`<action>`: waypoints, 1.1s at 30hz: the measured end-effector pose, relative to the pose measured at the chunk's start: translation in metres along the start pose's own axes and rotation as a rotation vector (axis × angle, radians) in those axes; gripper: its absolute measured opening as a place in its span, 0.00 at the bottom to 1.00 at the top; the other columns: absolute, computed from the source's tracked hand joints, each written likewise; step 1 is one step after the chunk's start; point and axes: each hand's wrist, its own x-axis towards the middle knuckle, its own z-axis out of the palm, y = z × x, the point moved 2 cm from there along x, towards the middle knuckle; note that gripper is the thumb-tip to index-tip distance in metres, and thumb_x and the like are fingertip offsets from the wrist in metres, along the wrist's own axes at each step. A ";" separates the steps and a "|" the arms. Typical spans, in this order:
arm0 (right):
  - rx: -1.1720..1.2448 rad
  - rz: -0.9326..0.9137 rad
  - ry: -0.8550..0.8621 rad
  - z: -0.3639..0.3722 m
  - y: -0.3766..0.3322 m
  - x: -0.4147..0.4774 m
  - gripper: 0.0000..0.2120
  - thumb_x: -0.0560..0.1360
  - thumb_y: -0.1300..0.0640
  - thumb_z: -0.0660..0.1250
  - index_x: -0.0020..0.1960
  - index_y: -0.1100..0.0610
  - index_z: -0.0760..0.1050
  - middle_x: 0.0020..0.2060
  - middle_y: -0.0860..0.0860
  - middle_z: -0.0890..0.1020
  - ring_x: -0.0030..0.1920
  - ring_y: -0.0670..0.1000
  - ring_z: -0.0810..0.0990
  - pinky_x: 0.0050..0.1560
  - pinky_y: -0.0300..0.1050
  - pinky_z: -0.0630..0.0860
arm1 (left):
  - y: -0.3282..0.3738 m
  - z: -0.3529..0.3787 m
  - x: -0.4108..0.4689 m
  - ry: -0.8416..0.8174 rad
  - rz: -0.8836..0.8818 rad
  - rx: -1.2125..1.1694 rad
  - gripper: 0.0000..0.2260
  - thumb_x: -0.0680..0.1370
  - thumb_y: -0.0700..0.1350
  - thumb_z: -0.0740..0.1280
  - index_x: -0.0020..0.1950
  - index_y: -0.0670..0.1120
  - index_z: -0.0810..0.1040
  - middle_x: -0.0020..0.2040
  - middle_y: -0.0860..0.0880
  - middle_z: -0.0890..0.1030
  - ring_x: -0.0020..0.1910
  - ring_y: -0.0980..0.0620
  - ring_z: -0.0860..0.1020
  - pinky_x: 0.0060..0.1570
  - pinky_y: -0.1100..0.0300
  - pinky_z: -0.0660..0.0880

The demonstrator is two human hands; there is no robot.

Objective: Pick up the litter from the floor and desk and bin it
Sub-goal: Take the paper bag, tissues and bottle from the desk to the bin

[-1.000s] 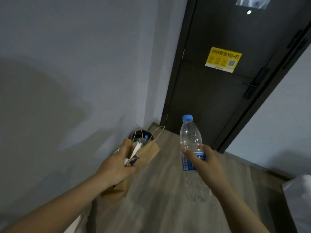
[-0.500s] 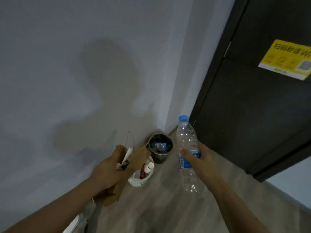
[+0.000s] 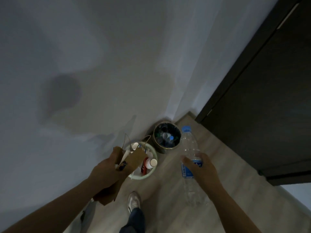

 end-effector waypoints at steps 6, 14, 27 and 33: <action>-0.052 0.074 -0.008 0.015 0.012 0.066 0.22 0.73 0.45 0.70 0.61 0.51 0.66 0.43 0.43 0.75 0.41 0.43 0.78 0.38 0.36 0.74 | -0.003 0.006 0.066 -0.025 -0.029 0.016 0.24 0.75 0.56 0.68 0.64 0.50 0.61 0.39 0.56 0.74 0.36 0.55 0.76 0.35 0.63 0.68; -0.037 0.123 -0.084 0.022 0.025 0.145 0.23 0.73 0.47 0.71 0.62 0.52 0.67 0.44 0.42 0.75 0.42 0.42 0.78 0.36 0.34 0.73 | 0.005 0.030 0.120 -0.019 -0.129 0.020 0.30 0.76 0.53 0.67 0.71 0.52 0.54 0.45 0.53 0.72 0.42 0.51 0.73 0.43 0.59 0.69; -0.166 0.193 -0.214 0.050 0.111 0.267 0.19 0.73 0.52 0.72 0.58 0.51 0.67 0.42 0.44 0.77 0.40 0.43 0.80 0.29 0.29 0.72 | -0.050 0.146 0.235 -0.044 -0.313 0.005 0.20 0.78 0.48 0.65 0.65 0.51 0.60 0.36 0.53 0.75 0.32 0.57 0.76 0.27 0.66 0.68; -0.186 0.254 -0.247 0.079 0.170 0.305 0.21 0.72 0.50 0.72 0.59 0.50 0.65 0.44 0.46 0.78 0.41 0.45 0.81 0.31 0.32 0.73 | -0.084 0.205 0.288 -0.012 -0.356 -0.005 0.22 0.80 0.48 0.61 0.71 0.52 0.56 0.39 0.51 0.76 0.33 0.54 0.78 0.28 0.63 0.74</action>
